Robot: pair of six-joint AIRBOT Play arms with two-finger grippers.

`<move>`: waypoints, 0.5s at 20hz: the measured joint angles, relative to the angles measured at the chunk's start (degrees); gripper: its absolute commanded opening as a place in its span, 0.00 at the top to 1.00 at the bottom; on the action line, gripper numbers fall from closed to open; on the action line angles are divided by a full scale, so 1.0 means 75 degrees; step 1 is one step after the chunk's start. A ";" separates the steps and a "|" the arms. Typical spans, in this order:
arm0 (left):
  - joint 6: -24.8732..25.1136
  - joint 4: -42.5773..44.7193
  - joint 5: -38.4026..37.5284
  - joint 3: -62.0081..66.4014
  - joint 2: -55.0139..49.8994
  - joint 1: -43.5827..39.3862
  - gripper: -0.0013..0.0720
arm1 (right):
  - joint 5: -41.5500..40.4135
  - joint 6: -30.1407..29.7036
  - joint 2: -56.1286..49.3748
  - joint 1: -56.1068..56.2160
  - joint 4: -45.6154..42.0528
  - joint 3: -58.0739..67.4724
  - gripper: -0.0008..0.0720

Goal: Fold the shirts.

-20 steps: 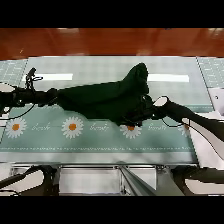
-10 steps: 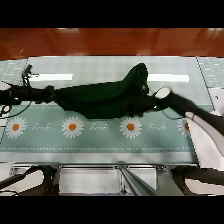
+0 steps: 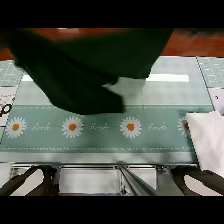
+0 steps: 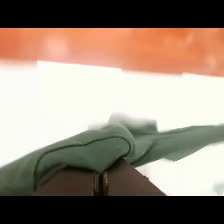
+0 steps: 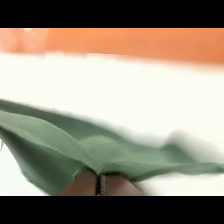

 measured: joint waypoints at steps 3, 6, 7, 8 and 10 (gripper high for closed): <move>-0.0070 -0.0058 -0.0125 0.1454 0.0536 0.0023 0.96 | 0.0335 0.0044 0.0627 -0.0137 -0.0417 0.1387 0.96; -0.0169 0.0356 -0.0198 0.2352 0.1227 0.0029 0.96 | 0.0527 0.0047 0.1440 -0.0192 -0.0921 0.1929 0.96; -0.0251 0.0638 -0.0233 0.2500 0.1478 0.0026 0.96 | 0.0615 0.0041 0.1725 -0.0204 -0.1070 0.2022 0.96; -0.0347 0.0938 -0.0230 0.2623 0.1757 -0.0006 0.95 | 0.0688 0.0041 0.1979 -0.0207 -0.1244 0.2084 0.96; -0.0533 0.1617 -0.0321 0.2763 0.2259 -0.0207 0.96 | 0.0898 0.0044 0.2463 -0.0216 -0.1597 0.2159 0.96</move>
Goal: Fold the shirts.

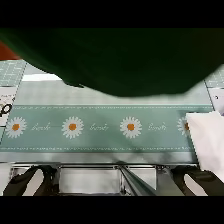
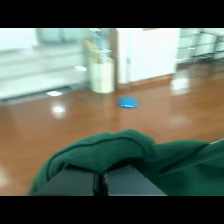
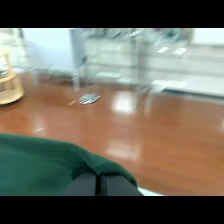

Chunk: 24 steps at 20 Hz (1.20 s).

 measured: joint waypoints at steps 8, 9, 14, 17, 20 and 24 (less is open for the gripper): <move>-0.0714 0.1749 -0.0822 0.0029 0.1110 -0.1480 0.96 | 0.1192 0.0312 0.0962 -0.0003 -0.0402 -0.0146 0.96; -0.0816 0.1821 -0.0973 -0.0041 0.1137 -0.1545 0.96 | 0.1338 0.0379 0.0994 -0.0003 -0.0417 -0.0335 0.96; -0.1294 0.1993 -0.1233 -0.1483 0.1032 -0.1684 0.95 | 0.1387 0.0481 0.1032 -0.0003 -0.0335 -0.2244 0.96; -0.1317 0.1644 -0.0682 -0.3244 0.0487 -0.1714 0.96 | 0.0764 0.0373 0.0758 -0.0003 -0.0315 -0.3931 0.96; -0.1084 0.1274 0.0443 -0.4637 -0.0810 -0.1719 0.95 | -0.0032 0.0169 -0.0207 -0.0003 -0.0271 -0.5053 0.96; -0.0918 0.0988 0.1731 -0.4631 -0.3383 -0.1719 0.95 | -0.1055 -0.0076 -0.2445 -0.0073 -0.0192 -0.5444 0.96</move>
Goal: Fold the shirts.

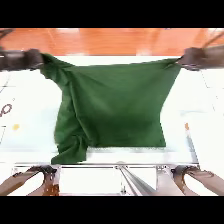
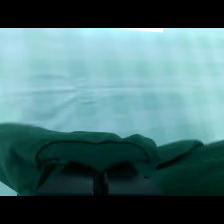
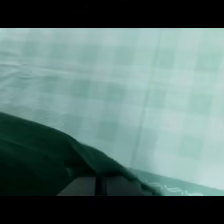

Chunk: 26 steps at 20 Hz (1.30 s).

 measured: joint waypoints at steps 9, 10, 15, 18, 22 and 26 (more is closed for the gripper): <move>0.0026 -0.0152 0.0638 0.3646 -0.4421 -0.0029 0.95 | -0.0976 0.0085 -0.4100 -0.0688 0.1247 0.1958 0.96; 0.0012 -0.0154 0.0624 0.3832 -0.4616 -0.0052 0.94 | -0.1011 0.0087 -0.4334 -0.0702 0.1419 0.2084 0.92; -0.0140 -0.0102 -0.0128 0.4307 -0.4980 0.0181 0.29 | -0.0880 0.0216 -0.4774 -0.0973 0.2040 0.2361 0.42; -0.0248 -0.0023 -0.1524 0.4587 -0.4867 0.0892 0.29 | -0.0079 0.0166 -0.4403 -0.1609 0.2098 0.2401 0.43; -0.0321 0.0035 -0.3826 0.3940 -0.4269 0.2209 0.29 | 0.1081 0.0055 -0.3322 -0.2363 0.1201 0.1527 0.43; -0.0093 0.0017 -0.3870 0.0906 -0.2538 0.3529 0.29 | 0.0323 -0.0367 -0.1475 -0.2681 0.1265 -0.1711 0.43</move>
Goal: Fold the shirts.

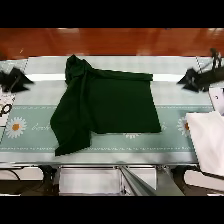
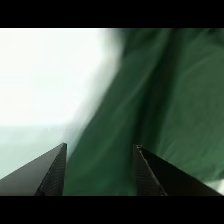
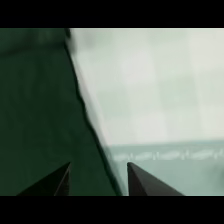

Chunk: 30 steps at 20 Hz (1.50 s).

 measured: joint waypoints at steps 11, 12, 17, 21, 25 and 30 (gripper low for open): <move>0.1154 -0.0443 0.1311 -0.5100 0.1413 0.1346 0.29 | -0.1303 -0.1545 0.3147 -0.0114 0.1967 -0.4870 0.43; 0.1204 -0.0472 0.1329 -0.5158 0.1335 0.1282 0.29 | -0.1306 -0.1565 0.3197 -0.0114 0.2002 -0.4928 0.43; 0.1434 -0.0694 0.1545 -0.5284 0.0880 0.0720 0.29 | -0.1323 -0.1620 0.3308 -0.0114 0.2151 -0.5056 0.43; 0.1577 -0.0688 0.2034 -0.5307 0.0659 0.0166 0.95 | -0.1320 -0.1609 0.3331 -0.0122 0.2238 -0.5074 0.43; 0.1620 -0.0679 0.2043 -0.5219 0.0597 0.0012 0.96 | -0.1000 -0.1594 0.3340 -0.0463 0.2095 -0.5080 0.43; 0.1649 -0.0405 0.2057 -0.5071 0.0764 0.0073 0.96 | -0.0294 -0.1046 0.3343 -0.0796 0.0874 -0.5406 0.43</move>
